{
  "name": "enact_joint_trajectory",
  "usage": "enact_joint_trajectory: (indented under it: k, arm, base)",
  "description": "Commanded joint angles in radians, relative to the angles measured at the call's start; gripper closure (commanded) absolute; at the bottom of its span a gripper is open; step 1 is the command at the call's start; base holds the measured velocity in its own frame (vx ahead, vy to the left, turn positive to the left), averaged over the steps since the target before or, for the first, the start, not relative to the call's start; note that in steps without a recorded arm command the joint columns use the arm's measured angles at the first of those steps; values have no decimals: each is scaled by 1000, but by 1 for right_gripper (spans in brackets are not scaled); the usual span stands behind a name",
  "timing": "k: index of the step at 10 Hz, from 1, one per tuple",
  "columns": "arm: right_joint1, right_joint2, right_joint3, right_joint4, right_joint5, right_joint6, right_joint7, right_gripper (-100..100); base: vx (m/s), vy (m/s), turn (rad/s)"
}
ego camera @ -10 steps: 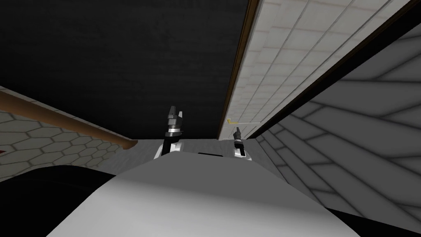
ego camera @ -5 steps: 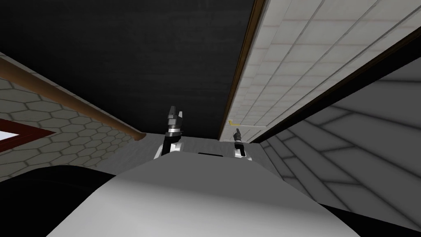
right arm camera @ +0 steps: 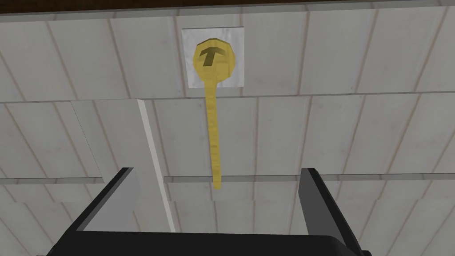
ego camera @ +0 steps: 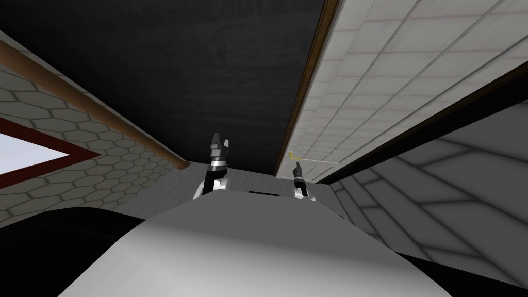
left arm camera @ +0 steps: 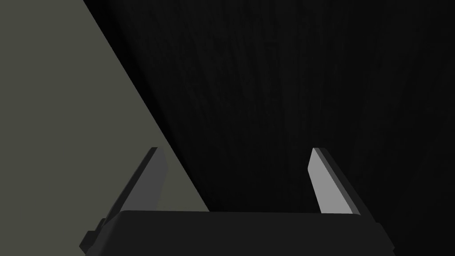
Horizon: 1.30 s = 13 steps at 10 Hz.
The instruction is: Pull the door open
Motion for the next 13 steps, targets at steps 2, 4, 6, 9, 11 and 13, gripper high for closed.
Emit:
enact_joint_trajectory:
  k: [2, 4, 6, 9, 11, 13]
  arm:
    - [-17, -3, -2, 41, -1, -10, 0, -100]
    - [-19, -3, -3, 48, -1, -10, 0, -100]
    - [2, -39, -15, 61, -12, -31, -29, -100]
    - [30, -83, -30, 73, -25, -55, -66, -100]
    - [40, -99, -36, 78, -30, -64, -80, -100]
    - [52, -111, -39, 74, -33, -70, -89, -100]
  base:
    - [-3, -51, 110]
    - [-2, -30, 71]
    - [167, 51, 175]
    - [168, 37, 108]
    - [162, 15, 109]
    - [118, -21, 74]
